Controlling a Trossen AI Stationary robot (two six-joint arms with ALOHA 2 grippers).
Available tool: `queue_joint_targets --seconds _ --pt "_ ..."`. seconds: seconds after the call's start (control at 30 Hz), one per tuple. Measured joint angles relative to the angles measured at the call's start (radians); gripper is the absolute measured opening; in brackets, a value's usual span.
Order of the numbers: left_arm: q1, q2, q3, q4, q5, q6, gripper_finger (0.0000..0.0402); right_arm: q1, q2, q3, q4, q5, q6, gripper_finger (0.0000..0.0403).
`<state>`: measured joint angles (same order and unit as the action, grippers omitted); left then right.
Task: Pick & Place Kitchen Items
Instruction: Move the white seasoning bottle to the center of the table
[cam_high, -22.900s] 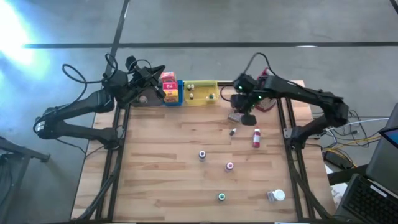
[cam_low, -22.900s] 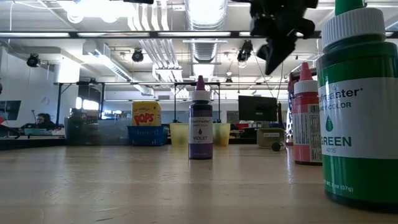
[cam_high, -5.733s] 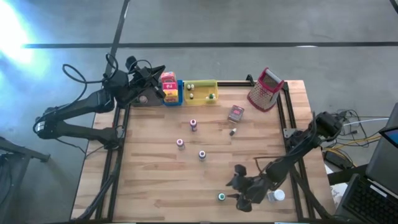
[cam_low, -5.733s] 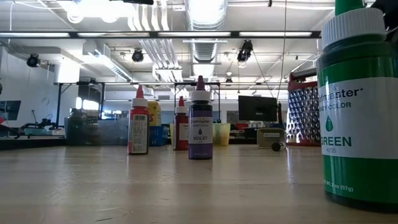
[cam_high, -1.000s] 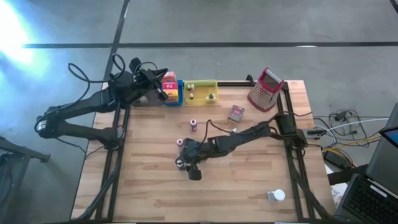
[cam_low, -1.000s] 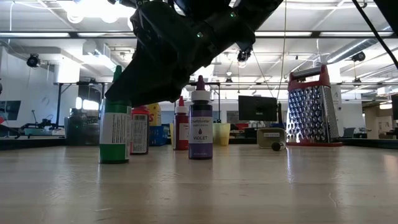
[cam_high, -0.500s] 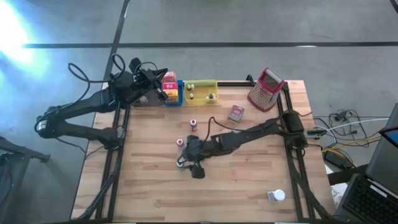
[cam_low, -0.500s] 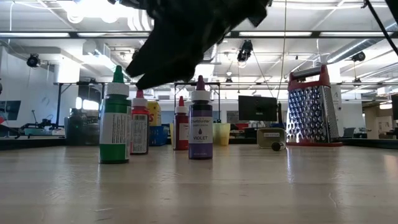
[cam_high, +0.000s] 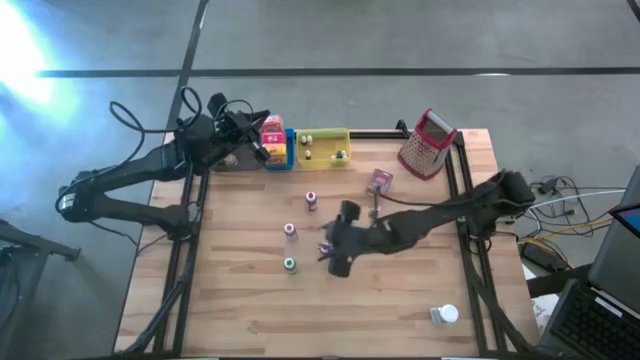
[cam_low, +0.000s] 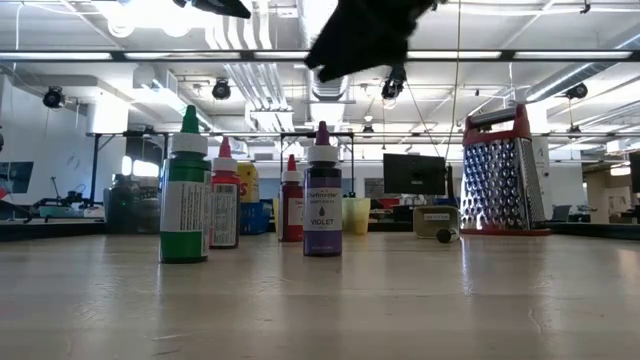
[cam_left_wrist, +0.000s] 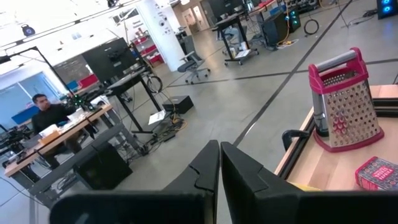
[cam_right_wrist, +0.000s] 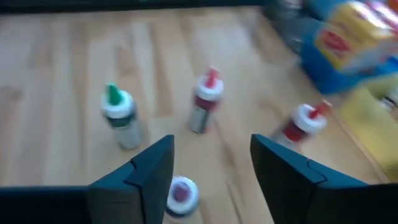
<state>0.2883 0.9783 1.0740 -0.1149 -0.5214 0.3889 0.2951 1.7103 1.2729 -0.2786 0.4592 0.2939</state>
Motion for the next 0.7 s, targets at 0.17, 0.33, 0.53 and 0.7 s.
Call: queue_joint_targets --seconds 0.17,0.33,0.53,0.7 --pt "0.000 0.000 0.000 -0.001 0.000 0.000 0.0022 0.009 -0.086 -0.113 0.033 0.092 0.090 0.0185" --pt "0.000 0.000 0.000 -0.004 0.000 0.000 0.0022 0.003 -0.133 -0.202 0.153 0.093 0.095 0.0167" --pt "0.000 0.000 0.000 -0.007 0.000 0.000 0.0022 0.019 -0.162 -0.251 0.174 0.059 0.092 0.0145" --pt "0.000 0.000 0.000 -0.010 0.000 0.000 0.0022 0.018 -0.205 -0.316 0.238 0.060 0.051 0.0124"
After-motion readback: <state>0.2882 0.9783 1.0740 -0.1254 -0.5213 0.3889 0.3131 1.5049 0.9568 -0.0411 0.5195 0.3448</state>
